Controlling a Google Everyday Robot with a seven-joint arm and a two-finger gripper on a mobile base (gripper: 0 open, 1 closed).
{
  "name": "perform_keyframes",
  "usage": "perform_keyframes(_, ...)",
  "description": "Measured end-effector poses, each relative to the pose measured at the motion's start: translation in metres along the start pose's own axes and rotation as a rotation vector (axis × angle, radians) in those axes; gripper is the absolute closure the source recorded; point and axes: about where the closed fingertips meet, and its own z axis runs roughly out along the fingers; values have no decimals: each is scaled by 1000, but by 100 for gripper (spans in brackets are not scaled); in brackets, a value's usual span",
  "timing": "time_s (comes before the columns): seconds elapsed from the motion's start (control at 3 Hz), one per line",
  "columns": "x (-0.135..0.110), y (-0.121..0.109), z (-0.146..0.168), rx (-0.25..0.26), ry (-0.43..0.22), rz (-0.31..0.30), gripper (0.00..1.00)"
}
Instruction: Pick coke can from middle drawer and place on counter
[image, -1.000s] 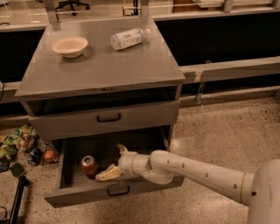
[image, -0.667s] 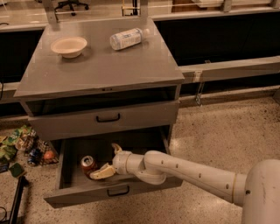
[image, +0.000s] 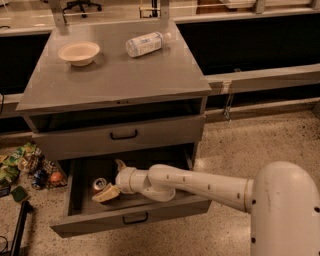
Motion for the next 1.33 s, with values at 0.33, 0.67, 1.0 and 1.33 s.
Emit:
perform_keyframes(0.33,4,3,19,-19,48,-47,0)
perform_keyframes(0.67,14,6,33,-27,68,-59,0)
perform_keyframes(1.0,22,8,40,-33,73,-56,3)
perform_keyframes(1.33,28,12,42,-47,71,-51,33)
